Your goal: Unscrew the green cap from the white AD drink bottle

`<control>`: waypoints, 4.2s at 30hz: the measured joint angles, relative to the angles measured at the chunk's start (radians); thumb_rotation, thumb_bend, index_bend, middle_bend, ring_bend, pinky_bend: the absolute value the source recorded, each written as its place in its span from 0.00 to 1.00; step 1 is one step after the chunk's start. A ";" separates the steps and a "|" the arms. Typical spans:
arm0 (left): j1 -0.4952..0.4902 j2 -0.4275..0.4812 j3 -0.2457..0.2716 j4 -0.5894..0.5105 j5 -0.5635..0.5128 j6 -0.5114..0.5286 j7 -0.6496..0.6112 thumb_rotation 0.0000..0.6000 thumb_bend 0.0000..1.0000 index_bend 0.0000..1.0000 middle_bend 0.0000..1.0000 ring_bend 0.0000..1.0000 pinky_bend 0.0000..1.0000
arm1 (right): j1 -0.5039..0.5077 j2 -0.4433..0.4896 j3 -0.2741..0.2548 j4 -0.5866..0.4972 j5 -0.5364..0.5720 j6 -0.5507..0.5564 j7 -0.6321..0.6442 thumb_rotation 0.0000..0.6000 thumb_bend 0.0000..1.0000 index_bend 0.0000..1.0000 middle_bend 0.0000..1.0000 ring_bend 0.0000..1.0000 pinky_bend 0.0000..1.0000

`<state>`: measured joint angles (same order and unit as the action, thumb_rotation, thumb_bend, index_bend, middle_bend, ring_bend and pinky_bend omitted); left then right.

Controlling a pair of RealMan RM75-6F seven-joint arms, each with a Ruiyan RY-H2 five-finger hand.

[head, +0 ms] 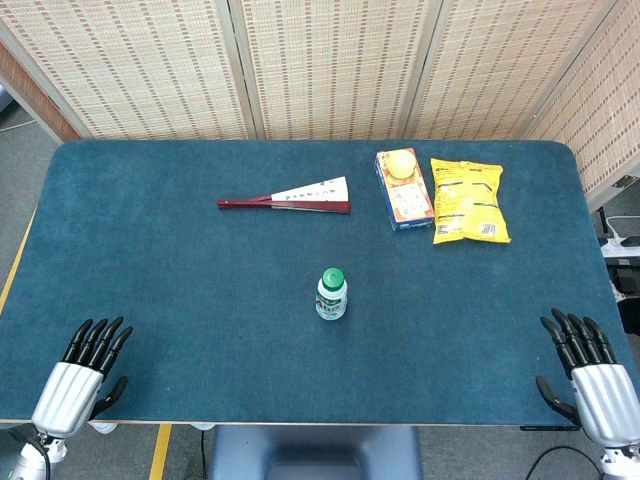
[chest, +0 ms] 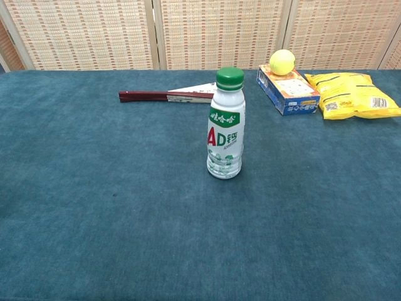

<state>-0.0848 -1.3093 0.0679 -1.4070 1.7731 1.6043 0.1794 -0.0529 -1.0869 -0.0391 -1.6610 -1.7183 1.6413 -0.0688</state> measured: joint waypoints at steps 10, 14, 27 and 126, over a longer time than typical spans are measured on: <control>-0.025 -0.010 0.018 -0.008 0.002 -0.057 -0.079 1.00 0.39 0.00 0.00 0.00 0.04 | 0.005 -0.006 0.004 -0.001 -0.007 -0.003 0.000 1.00 0.25 0.00 0.00 0.00 0.00; -0.067 -0.034 0.025 -0.013 0.008 -0.109 -0.231 1.00 0.37 0.00 0.00 0.00 0.02 | 0.016 0.009 0.013 -0.023 -0.009 -0.006 0.008 1.00 0.25 0.00 0.00 0.00 0.00; -0.276 -0.263 -0.092 -0.023 -0.151 -0.358 -0.826 1.00 0.35 0.00 0.00 0.00 0.00 | 0.068 0.088 0.061 -0.129 0.010 -0.048 -0.041 1.00 0.25 0.00 0.00 0.00 0.00; -0.672 -0.869 -0.402 0.342 -0.578 -0.702 -0.752 1.00 0.73 0.76 0.75 0.30 0.00 | 0.607 0.348 0.266 -0.422 0.360 -0.798 -0.147 1.00 0.26 0.19 0.00 0.00 0.00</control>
<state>-0.7568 -2.1788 -0.3344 -1.0646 1.1952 0.9025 -0.5730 0.5537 -0.7387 0.2269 -2.0832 -1.3580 0.8430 -0.2156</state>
